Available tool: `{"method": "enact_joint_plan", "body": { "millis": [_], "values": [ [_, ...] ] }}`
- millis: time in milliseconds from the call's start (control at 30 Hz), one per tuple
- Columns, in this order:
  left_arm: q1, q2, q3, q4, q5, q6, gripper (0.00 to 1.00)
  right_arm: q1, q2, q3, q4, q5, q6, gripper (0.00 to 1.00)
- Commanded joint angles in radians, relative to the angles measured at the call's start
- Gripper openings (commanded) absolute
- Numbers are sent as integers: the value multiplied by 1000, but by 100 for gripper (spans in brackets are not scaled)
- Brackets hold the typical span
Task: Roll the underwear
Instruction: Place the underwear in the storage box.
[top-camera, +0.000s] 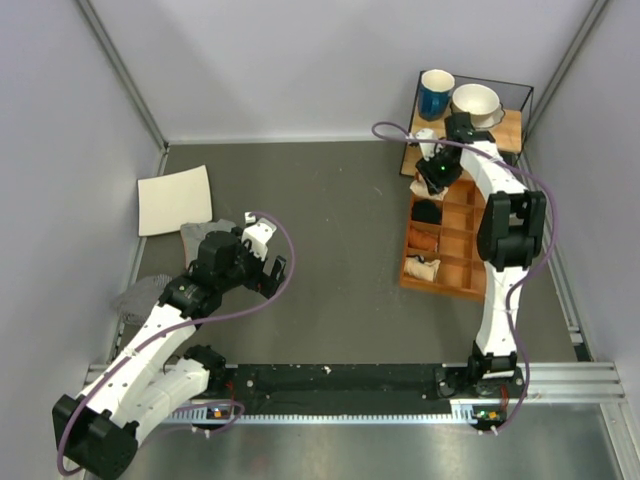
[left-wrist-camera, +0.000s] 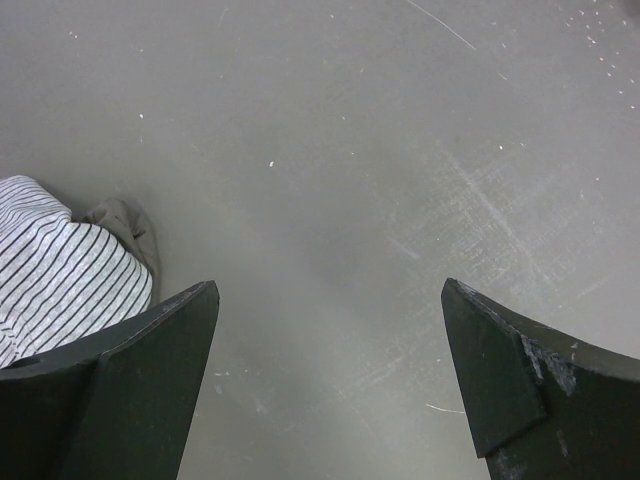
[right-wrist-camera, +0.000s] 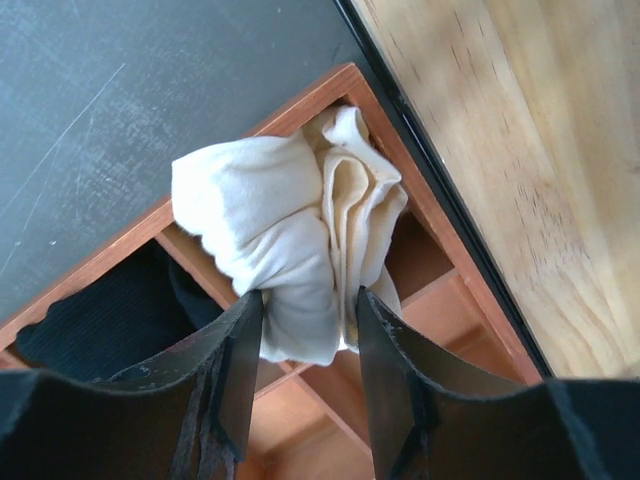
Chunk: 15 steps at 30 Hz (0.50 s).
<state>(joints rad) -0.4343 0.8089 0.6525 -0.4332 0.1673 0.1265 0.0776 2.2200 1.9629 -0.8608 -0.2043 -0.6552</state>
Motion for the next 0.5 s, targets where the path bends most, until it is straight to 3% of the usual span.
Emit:
{"method": "enact_joint_plan", "body": {
  "millis": [0, 467],
  "values": [
    [2, -13, 22, 39, 11, 7, 99, 8, -112, -1, -73, 11, 8, 43],
    [2, -10, 24, 39, 15, 7, 99, 10, -140, 4, -69, -20, 16, 40]
  ]
}}
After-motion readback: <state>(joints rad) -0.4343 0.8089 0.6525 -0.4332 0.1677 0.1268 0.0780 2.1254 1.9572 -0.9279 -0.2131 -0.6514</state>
